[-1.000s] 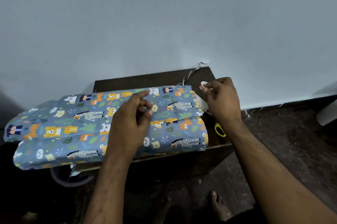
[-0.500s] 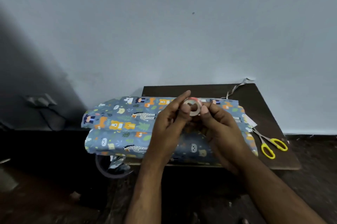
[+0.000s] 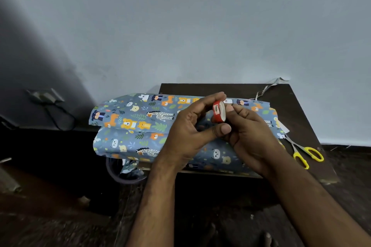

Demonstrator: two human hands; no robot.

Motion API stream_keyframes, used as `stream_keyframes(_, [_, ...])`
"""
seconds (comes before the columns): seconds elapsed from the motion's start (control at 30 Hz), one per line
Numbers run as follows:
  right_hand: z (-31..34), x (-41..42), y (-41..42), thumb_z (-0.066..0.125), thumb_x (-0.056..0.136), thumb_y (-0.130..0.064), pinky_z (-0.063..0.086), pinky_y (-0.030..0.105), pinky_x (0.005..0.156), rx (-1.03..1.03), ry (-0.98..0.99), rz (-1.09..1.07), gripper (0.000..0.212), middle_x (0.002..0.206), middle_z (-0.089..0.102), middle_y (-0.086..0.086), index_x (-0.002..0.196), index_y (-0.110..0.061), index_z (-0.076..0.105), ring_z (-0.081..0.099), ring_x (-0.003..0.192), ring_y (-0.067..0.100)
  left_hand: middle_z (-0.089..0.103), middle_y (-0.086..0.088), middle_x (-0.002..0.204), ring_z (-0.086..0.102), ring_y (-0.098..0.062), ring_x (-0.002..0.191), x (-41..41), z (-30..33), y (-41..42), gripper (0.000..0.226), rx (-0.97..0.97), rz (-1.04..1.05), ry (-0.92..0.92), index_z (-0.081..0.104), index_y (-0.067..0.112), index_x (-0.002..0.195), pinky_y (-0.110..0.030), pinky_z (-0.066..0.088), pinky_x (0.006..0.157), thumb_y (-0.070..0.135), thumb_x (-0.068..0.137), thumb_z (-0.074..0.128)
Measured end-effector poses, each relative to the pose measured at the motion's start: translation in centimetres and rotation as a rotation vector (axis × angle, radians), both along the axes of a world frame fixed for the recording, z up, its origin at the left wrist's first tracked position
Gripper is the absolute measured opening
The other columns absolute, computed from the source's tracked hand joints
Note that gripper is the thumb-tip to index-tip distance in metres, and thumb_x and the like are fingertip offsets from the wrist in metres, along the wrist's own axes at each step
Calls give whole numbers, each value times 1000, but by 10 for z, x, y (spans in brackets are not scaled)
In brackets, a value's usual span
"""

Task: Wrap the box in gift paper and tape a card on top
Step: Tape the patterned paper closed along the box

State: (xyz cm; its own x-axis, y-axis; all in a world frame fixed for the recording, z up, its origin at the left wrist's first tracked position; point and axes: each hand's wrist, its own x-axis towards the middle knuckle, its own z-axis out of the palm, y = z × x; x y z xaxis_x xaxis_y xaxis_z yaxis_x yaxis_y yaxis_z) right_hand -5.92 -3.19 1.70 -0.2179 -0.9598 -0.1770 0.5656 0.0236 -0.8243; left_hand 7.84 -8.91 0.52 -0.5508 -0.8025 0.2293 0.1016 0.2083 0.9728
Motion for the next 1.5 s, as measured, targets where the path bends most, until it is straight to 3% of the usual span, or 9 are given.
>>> stream_keyframes(0.23, [-4,0,2,53,101,-20,54,23,67,-95,103,34,28,84,68,8,113,1,68,57,68,13,71,-12,122,67,-20,98,-3,6,3,38,180,59,134,63,5,124,-32,57,85,13,88,71])
stream_keyframes(0.4, [-11,2,4,61,95,-20,51,46,86,-172,237,28,37,107,72,17,130,-7,61,65,91,24,74,-11,119,70,-25,103,-5,5,2,38,262,139,128,62,8,122,-41,57,83,31,93,67])
stream_keyframes(0.57, [-12,5,3,69,89,-9,58,40,81,-200,300,-52,38,97,72,10,126,-5,60,69,87,18,70,-27,104,65,-32,90,-8,2,2,41,243,185,88,66,18,111,-51,56,77,55,92,65])
stream_keyframes(0.7, [-14,11,4,71,91,-6,58,32,77,-209,326,-187,27,98,69,27,117,-2,65,69,86,22,72,-15,92,67,-26,86,-7,5,7,34,237,139,87,60,11,102,-38,58,75,43,92,68])
stream_keyframes(0.8, [-13,12,5,70,92,-5,56,25,74,-227,346,-217,23,98,72,23,115,-2,68,70,86,18,71,-23,102,66,-43,93,-5,4,7,33,220,111,76,60,14,100,-54,55,81,45,94,68])
stream_keyframes(0.87, [-12,13,6,69,93,-4,55,23,74,-251,363,-226,22,99,74,21,115,-1,69,70,86,16,72,-12,95,58,-38,84,-4,5,6,29,231,114,89,62,21,93,-49,50,74,49,91,65])
stream_keyframes(0.97, [-12,15,8,71,90,-6,57,28,78,-287,398,-263,23,97,73,22,113,-4,72,70,88,23,68,-7,93,52,-24,86,-4,7,6,27,241,107,93,62,26,86,-40,42,74,52,93,60])
stream_keyframes(1.23, [-14,17,10,76,88,-12,59,51,84,-298,534,-406,10,95,75,12,97,-8,78,73,94,29,71,-9,93,66,-25,94,-7,6,5,38,203,165,45,74,20,88,-62,51,99,54,94,58])
stream_keyframes(1.5, [-14,23,10,76,91,-19,58,43,73,-239,709,-395,6,88,75,3,93,-14,77,72,86,20,60,-18,78,56,-22,80,-8,4,2,49,116,226,24,67,6,76,-48,47,80,47,101,56])
